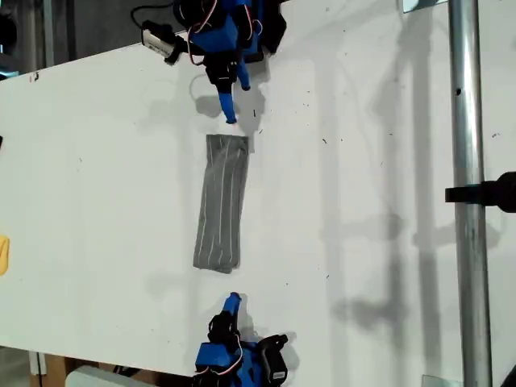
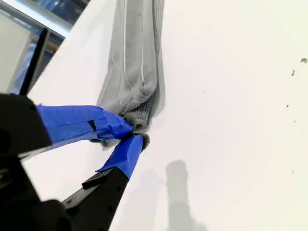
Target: Grasp corners of a towel and fold twice.
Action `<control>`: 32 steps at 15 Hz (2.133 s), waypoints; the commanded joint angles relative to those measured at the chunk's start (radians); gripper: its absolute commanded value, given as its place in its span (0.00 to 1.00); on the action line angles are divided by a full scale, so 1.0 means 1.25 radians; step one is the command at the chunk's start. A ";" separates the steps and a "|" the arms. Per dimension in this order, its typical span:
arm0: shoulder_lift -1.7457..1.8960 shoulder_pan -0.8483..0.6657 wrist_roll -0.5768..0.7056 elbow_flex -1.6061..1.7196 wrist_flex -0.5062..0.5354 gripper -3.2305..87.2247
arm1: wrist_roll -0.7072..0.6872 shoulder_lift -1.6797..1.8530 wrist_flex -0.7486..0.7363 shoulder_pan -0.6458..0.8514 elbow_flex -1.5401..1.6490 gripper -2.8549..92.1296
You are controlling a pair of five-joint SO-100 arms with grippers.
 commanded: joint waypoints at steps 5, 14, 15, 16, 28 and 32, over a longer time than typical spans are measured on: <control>0.007 0.011 -0.004 0.049 -0.054 0.09 | -0.153 -0.578 -0.443 0.202 -0.093 0.50; 0.007 0.004 0.013 0.048 -0.037 0.09 | -0.199 -0.925 -0.787 0.282 -0.256 0.12; 0.007 0.004 0.016 0.048 -0.036 0.09 | -0.217 -0.931 -0.733 0.292 -0.280 0.03; 0.007 0.004 0.018 0.048 -0.034 0.09 | -0.242 -0.897 -0.682 0.292 -0.277 0.03; 0.007 -0.007 0.022 0.048 -0.034 0.10 | -0.209 -0.724 -0.549 0.083 -0.398 0.03; 0.007 -0.009 0.012 0.052 -0.031 0.10 | -0.296 -1.065 -0.726 0.038 -0.776 0.24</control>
